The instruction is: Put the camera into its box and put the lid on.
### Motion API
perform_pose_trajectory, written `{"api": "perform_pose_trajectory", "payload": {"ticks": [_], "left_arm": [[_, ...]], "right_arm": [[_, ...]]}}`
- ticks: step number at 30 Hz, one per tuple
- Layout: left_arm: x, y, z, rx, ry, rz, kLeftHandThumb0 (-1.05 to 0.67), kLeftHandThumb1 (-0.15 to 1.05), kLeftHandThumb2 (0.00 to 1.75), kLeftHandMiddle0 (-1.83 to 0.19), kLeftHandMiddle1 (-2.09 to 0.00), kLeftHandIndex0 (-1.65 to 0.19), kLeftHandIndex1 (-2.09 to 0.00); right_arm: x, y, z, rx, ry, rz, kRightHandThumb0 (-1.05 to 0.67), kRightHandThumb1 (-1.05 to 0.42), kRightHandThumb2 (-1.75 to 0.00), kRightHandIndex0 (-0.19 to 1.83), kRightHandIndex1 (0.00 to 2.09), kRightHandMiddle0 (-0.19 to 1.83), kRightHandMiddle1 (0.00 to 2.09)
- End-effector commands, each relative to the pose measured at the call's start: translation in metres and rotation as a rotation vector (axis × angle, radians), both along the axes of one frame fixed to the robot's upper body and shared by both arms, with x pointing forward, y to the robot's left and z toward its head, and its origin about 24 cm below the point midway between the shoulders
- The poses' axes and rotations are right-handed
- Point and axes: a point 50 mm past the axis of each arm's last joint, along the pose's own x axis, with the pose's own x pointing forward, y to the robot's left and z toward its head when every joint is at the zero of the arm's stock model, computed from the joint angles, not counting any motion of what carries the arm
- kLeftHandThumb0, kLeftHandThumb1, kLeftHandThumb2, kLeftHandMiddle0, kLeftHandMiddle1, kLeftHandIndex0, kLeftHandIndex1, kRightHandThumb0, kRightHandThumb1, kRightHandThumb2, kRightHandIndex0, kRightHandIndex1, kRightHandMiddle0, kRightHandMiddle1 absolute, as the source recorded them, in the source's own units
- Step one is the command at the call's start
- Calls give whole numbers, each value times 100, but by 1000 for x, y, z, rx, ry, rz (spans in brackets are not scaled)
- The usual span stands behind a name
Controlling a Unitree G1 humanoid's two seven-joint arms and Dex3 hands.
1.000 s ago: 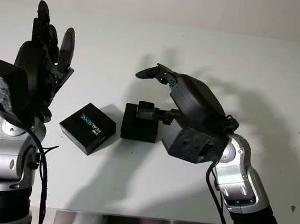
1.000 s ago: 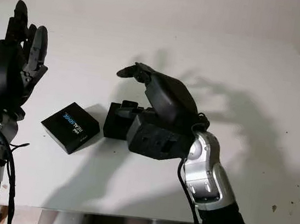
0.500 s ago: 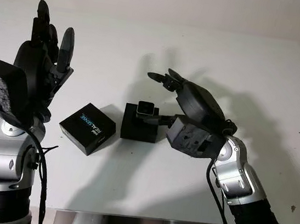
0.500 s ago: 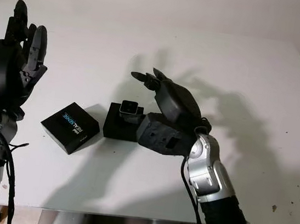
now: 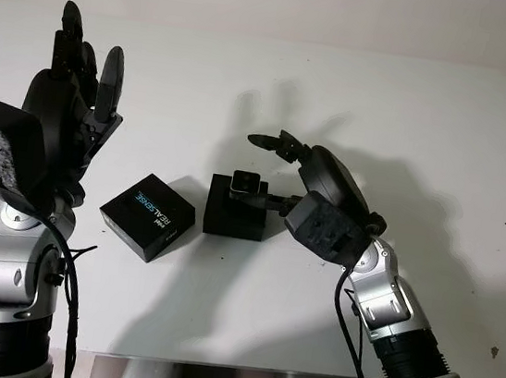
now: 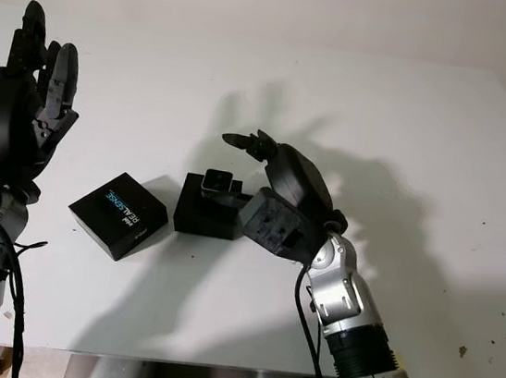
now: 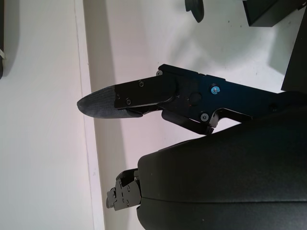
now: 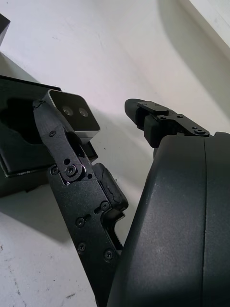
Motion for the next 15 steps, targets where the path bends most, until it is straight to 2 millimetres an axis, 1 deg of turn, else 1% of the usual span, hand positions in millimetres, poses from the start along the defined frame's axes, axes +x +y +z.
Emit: {"api": "perform_pose_trajectory", "payload": {"ticks": [1, 15], "left_arm": [[-2, 1, 5, 14, -18, 4, -63, 105, 52, 19, 0, 19, 0], [-2, 2, 4, 8, -6, 5, -62, 105, 53, 19, 0, 19, 0]], "right_arm": [[1, 1, 4, 3, -11, 15, -65, -89, -6, 25, 8, 49, 33], [0, 3, -3, -23, 15, 40, -68, -88, -5, 26, 6, 51, 43]]}}
